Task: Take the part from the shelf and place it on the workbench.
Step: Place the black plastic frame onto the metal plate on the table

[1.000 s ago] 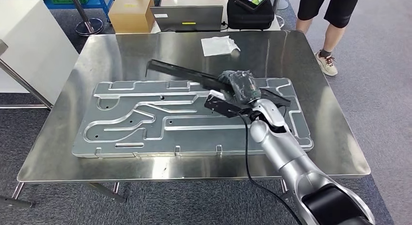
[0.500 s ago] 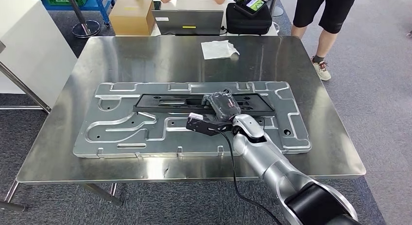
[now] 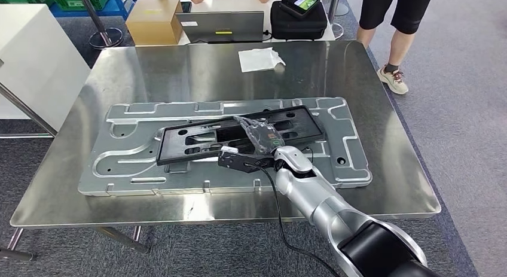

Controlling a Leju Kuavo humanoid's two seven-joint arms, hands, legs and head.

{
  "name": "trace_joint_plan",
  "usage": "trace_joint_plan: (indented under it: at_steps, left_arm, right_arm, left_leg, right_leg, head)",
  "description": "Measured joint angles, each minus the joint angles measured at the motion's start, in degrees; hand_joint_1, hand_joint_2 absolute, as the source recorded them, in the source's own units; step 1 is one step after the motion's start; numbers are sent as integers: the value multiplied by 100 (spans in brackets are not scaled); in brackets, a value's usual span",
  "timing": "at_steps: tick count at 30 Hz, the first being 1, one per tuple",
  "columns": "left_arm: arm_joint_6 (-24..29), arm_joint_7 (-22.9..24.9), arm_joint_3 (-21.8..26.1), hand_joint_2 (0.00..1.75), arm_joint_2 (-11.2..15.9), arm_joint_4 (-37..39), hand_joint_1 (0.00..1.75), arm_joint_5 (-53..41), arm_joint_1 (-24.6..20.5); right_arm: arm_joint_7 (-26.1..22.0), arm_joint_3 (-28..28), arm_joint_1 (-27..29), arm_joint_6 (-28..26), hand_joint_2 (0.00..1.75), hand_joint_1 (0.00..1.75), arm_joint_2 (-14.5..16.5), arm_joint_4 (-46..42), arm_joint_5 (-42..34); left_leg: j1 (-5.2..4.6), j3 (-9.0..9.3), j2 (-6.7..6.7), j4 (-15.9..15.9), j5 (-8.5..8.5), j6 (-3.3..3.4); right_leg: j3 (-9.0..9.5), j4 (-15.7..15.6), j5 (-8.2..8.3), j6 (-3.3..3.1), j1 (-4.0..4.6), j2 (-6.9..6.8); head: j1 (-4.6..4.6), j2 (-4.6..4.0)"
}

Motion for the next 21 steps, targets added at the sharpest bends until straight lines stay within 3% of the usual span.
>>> trace_joint_plan:
  at_steps: [2,3,6,8,9,11,12,13,14,15,17,19,21]
  left_arm:
    - [-2,-8,5,0,0,0,0,7,0]
    - [-4,-11,13,0,-1,0,0,13,-4]
    - [-7,-14,57,0,-8,0,0,42,-3]
    - [-1,-14,87,0,-21,0,0,55,-1]
    - [3,-14,98,0,-28,0,0,58,-2]
    - [5,-14,119,0,-32,0,0,62,-4]
    - [3,-14,130,0,-33,0,0,61,-1]
    - [-1,-14,141,0,-34,0,0,58,2]
    - [-5,-13,153,0,-37,0,0,54,8]
    - [-8,-11,167,0,-43,0,0,50,12]
    - [-10,-10,199,0,-58,0,0,39,14]
    - [-10,-4,228,0,-67,0,0,16,12]
    - [-9,3,251,0,-71,0,0,-7,20]
  right_arm:
    - [-6,0,-18,-19,175,0,29,45,-5]
    - [-12,0,-25,-37,175,0,41,66,-10]
    - [-26,-1,-40,-99,175,0,61,117,-37]
    - [-38,-17,-69,-138,175,0,67,130,-99]
    - [-52,-42,-89,-155,175,0,68,130,-161]
    - [-122,-129,-101,-154,175,0,63,88,-354]
    - [-167,-186,-81,-103,175,0,54,10,-491]
    - [-205,-245,-48,-26,175,0,38,-118,-637]
    - [-225,-300,-16,66,175,0,20,-283,-777]
    - [-232,-350,8,152,175,0,3,-469,-903]
    - [-279,-433,41,279,175,0,-36,-886,-1226]
    - [-325,-533,143,418,175,0,-100,-1502,-1744]
    - [-242,-636,305,591,175,0,-209,-2313,-2348]
  left_leg:
    - [-11,387,-1,-801,327,49]
    - [-22,498,-3,-1043,398,76]
    - [-42,541,-13,-1171,422,153]
    - [-23,553,-11,-1211,455,225]
    - [-10,559,-7,-1230,468,259]
    - [-13,554,-5,-1232,470,293]
    - [-14,553,-7,-1230,467,294]
    - [-14,554,-9,-1225,463,294]
    - [-14,558,-11,-1218,454,290]
    - [-14,566,-12,-1207,441,280]
    - [-25,571,-14,-1172,403,242]
    - [-46,558,-18,-1146,376,192]
    - [-50,556,-22,-1152,366,135]
  right_leg:
    - [1,22,-16,32,10,7]
    - [-6,33,-19,58,19,9]
    - [-27,37,-16,153,25,5]
    - [-92,184,-132,213,12,3]
    - [-199,416,-276,235,7,4]
    - [-552,1163,-640,263,-10,5]
    - [-723,1503,-754,275,-16,4]
    - [-819,1675,-764,282,-23,4]
    - [-809,1627,-664,283,-31,3]
    - [-683,1347,-470,277,-38,2]
    - [-306,540,-104,248,-34,-2]
    - [-116,120,-4,213,-11,-1]
    - [-111,97,-28,165,-1,2]
  head:
    - [0,0]
    - [0,0]
    - [1,0]
    - [3,0]
    - [4,0]
    - [5,0]
    - [5,0]
    - [5,0]
    - [5,0]
    - [5,0]
    - [5,0]
    - [5,1]
    - [4,1]
